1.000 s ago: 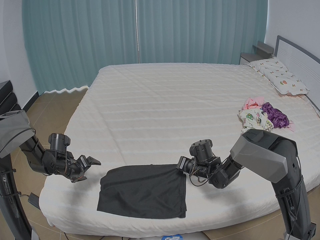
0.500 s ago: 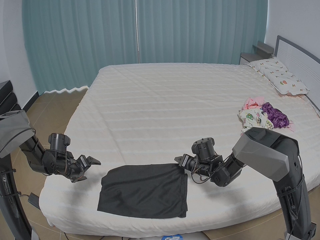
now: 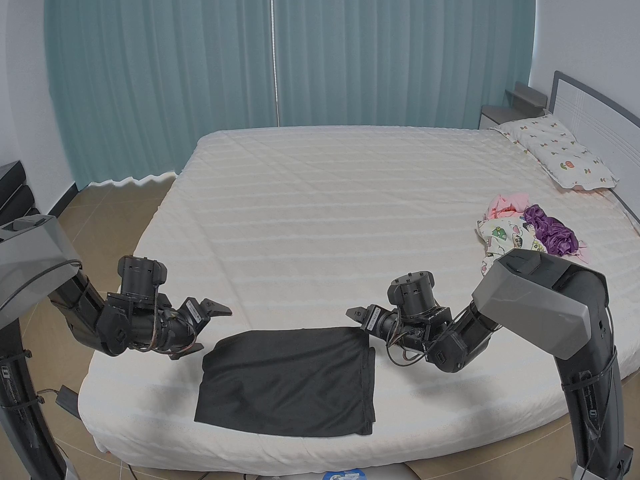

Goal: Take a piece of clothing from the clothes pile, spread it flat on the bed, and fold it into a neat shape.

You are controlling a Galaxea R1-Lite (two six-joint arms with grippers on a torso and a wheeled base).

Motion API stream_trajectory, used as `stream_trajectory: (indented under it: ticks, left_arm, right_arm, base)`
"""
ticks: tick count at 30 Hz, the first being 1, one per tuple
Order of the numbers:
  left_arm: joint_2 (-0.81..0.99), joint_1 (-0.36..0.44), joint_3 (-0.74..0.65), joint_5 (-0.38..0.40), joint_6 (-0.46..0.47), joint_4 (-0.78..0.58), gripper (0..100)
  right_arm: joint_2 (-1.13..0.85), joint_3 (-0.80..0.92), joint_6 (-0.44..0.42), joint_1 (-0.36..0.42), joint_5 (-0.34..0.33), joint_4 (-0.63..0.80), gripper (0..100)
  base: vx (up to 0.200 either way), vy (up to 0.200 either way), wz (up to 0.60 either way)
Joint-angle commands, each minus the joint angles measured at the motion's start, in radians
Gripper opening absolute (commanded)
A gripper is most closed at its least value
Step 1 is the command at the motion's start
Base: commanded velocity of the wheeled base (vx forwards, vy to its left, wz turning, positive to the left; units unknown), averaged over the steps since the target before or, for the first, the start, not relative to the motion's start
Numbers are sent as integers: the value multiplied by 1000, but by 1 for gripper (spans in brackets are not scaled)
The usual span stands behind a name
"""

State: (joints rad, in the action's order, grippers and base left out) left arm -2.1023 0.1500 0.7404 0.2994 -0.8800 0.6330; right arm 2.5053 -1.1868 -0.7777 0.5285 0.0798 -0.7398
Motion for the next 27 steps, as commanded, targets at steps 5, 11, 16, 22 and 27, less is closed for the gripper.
stream_trajectory:
  ticks: [5,11,16,22,27]
  left_arm:
    - [-77,79,-72,-60,4,148,100]
    - [-125,82,-59,-65,70,155,100]
    - [-182,74,-26,-149,95,189,100]
    - [-205,51,-27,-166,82,267,100]
    - [-67,33,-101,-177,15,278,100]
  right_arm:
    - [-22,15,-14,1,0,-1,100]
    - [-22,16,-14,-1,0,-1,100]
    - [-28,15,-14,-7,0,-1,100]
    - [-74,33,-14,-32,2,-1,100]
    - [-184,121,-5,-79,0,-1,100]
  base:
    - [0,0,0]
    - [0,0,0]
    - [0,0,0]
    - [0,0,0]
    - [0,0,0]
